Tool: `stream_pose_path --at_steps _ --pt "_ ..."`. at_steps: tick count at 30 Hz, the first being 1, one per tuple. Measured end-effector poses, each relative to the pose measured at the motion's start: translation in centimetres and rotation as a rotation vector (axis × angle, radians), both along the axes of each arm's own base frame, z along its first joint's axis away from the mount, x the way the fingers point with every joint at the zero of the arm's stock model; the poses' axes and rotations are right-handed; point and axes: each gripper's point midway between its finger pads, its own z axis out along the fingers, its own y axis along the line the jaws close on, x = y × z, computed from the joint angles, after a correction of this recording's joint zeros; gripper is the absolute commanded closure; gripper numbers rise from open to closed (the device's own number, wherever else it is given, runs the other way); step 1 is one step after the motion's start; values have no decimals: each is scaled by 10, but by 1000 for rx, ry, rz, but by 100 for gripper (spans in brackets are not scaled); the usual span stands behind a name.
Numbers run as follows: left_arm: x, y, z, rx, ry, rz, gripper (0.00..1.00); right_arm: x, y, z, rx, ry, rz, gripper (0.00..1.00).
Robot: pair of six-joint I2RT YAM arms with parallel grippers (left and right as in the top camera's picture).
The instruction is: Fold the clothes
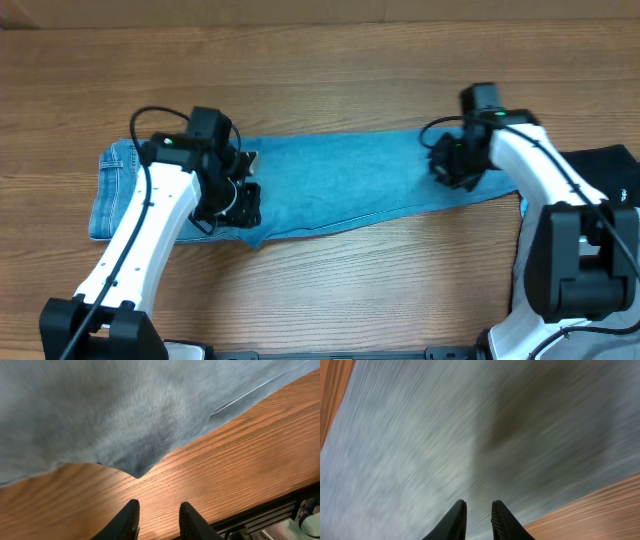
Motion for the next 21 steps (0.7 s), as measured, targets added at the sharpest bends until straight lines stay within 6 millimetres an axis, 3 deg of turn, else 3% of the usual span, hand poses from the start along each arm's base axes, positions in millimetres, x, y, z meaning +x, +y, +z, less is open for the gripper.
stream_pose_path --at_steps 4,7,15,17,19,21 --pt "-7 1 -13 6 32 32 66 2 -31 -16 -36 18 -49 83" --pt "-10 1 -18 9 47 53 66 -12 -37 -43 -48 99 -55 83" --pt "-12 2 -31 19 78 183 61 -6 -38 -45 -51 93 -65 84" --pt "-13 2 -41 21 83 228 62 -6 -38 -45 -51 93 -64 85" --pt "-27 5 -58 38 138 301 60 -7 -38 -45 -51 94 -65 85" --pt "-25 5 -69 36 125 344 61 -7 -39 -46 -51 94 -65 85"
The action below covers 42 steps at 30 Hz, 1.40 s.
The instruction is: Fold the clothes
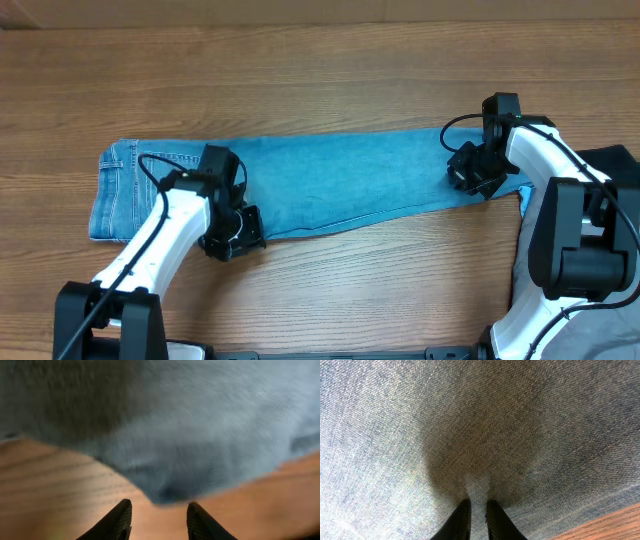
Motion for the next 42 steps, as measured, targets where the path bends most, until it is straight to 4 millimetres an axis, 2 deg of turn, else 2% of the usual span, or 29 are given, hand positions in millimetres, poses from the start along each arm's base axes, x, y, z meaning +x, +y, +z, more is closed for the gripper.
stream_pose_path --at_steps 2,6,8,11,13,14,17,18,20,22,23,25,30,31,32,34,35,37,41,42 --pt "1 1 -11 3 -8 47 62 0 0 0 0 0 0 86" --pt "8 2 -21 10 -50 78 63 0 -1 0 -3 0 1 87" --pt "12 5 -25 35 -76 84 73 0 -1 0 -4 1 0 87" --pt "18 10 -32 64 -117 90 76 0 -1 0 -4 1 0 88" --pt "18 10 -38 78 -136 85 93 0 -1 0 -4 1 0 88" --pt "19 10 -39 79 -146 82 96 0 -1 0 -4 1 0 88" --pt "18 9 -39 81 -146 83 96 0 -1 0 -4 1 0 88" --pt "14 9 -38 78 -126 82 96 0 -1 0 -4 1 0 88" --pt "-17 9 -30 75 26 67 96 0 -1 0 -4 1 0 88" --pt "-32 6 -17 63 111 49 96 0 -1 0 -3 1 0 88" --pt "-37 4 -8 52 143 34 96 0 -1 0 -3 0 0 88" --pt "-40 4 -2 46 163 21 96 0 -1 0 -3 0 0 88" --pt "-45 3 4 35 187 -6 96 0 0 0 -3 -1 0 88" --pt "-47 3 5 33 193 -9 94 0 0 0 -2 0 0 87" --pt "-49 2 6 30 202 -14 84 0 0 0 -1 -1 0 88" --pt "-54 3 7 27 220 -27 82 0 1 0 6 -1 1 86" --pt "-63 7 9 47 255 -39 75 1 1 0 8 -2 0 83" --pt "-61 10 8 61 242 -56 66 1 2 0 11 -3 -1 82" --pt "-47 20 10 101 192 -60 62 1 3 0 16 -3 -1 80" --pt "-22 31 18 138 114 -32 64 2 3 0 16 -2 -1 79"
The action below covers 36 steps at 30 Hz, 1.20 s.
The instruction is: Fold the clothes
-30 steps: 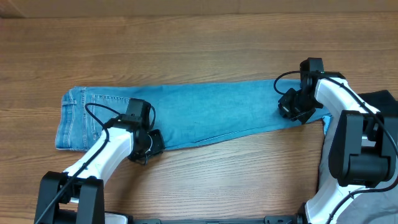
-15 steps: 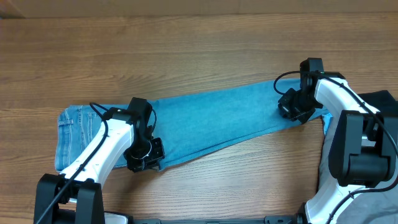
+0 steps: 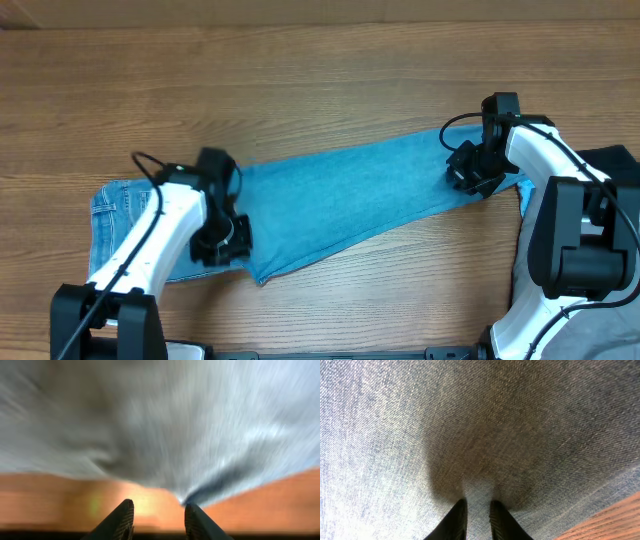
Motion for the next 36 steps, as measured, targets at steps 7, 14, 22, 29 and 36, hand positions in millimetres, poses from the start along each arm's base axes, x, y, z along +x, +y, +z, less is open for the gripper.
stream_pose_path --at_steps 7,14,22,29,36 --pt "71 66 3 166 -252 148 96 -2 0 0 1 12 0 79" --pt "85 132 -52 264 -208 317 96 -2 1 0 3 12 1 78" --pt "173 161 -59 240 -458 295 92 0 5 1 31 7 1 78" --pt "212 174 -47 223 -454 232 87 3 17 6 103 -10 40 70" --pt "221 230 38 216 -423 319 77 25 2 66 117 -205 91 46"
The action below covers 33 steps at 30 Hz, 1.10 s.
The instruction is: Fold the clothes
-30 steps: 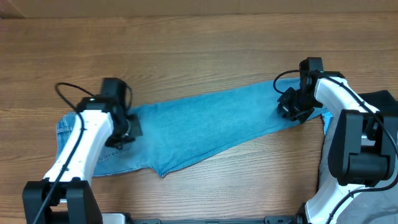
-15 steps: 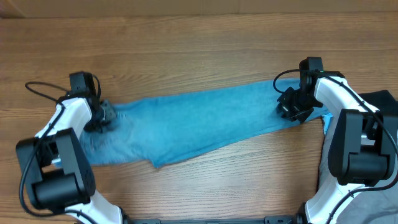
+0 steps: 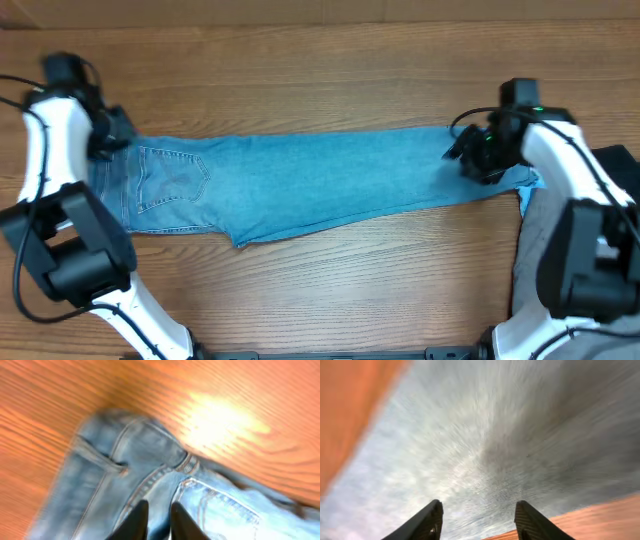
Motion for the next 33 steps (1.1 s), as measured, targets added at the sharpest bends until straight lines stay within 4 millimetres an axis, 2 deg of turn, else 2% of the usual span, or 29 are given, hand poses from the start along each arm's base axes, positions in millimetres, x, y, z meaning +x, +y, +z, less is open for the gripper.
stream_pose_path --at_steps 2,3,5,6,7,10,14,15,17,20,22,24,25,27,29,31,33 --pt "-2 -2 22 -49 -12 -27 77 7 -30 12 -7 -49 -59 46" --pt "-3 -9 32 -81 -14 -58 78 8 -42 13 -7 -60 -79 45" --pt "-11 -30 38 -148 21 -108 84 3 -67 13 -4 -67 -107 45" --pt "-17 -41 36 -180 50 -127 96 -4 -79 13 -2 -59 -116 45" --pt "-23 -52 33 -207 78 -151 96 -7 -84 12 1 -54 -117 45" --pt "-38 -83 8 -270 158 -200 96 -17 -86 11 10 -37 -79 45" --pt "-78 -114 -59 -344 298 -218 96 -19 -83 11 15 -34 -52 45" --pt "-80 -113 -74 -329 289 -207 96 -20 -83 11 16 -31 -49 45" --pt "-82 -106 -94 -299 267 -164 96 -22 -82 11 20 -26 -47 45" --pt "-67 -92 -96 -223 137 -98 96 -25 -78 11 40 -14 -43 45" --pt "-54 -76 -95 -172 63 -43 96 -26 -75 12 53 -11 -41 44" --pt "-34 -37 -92 -89 -42 48 96 -27 -73 13 66 -11 -39 40" --pt "-33 -9 -91 -52 -69 115 96 -27 -72 13 70 -10 -36 39" --pt "-43 28 -90 -14 -69 206 96 -27 -72 13 70 -9 -35 37" --pt "-65 67 -89 16 -51 310 95 -27 -73 13 64 -12 -32 37" --pt "-80 87 -89 -2 -43 374 89 -23 -76 13 51 -31 -25 35" --pt "-87 97 -87 -56 -61 403 79 -17 -76 12 35 -62 2 33"
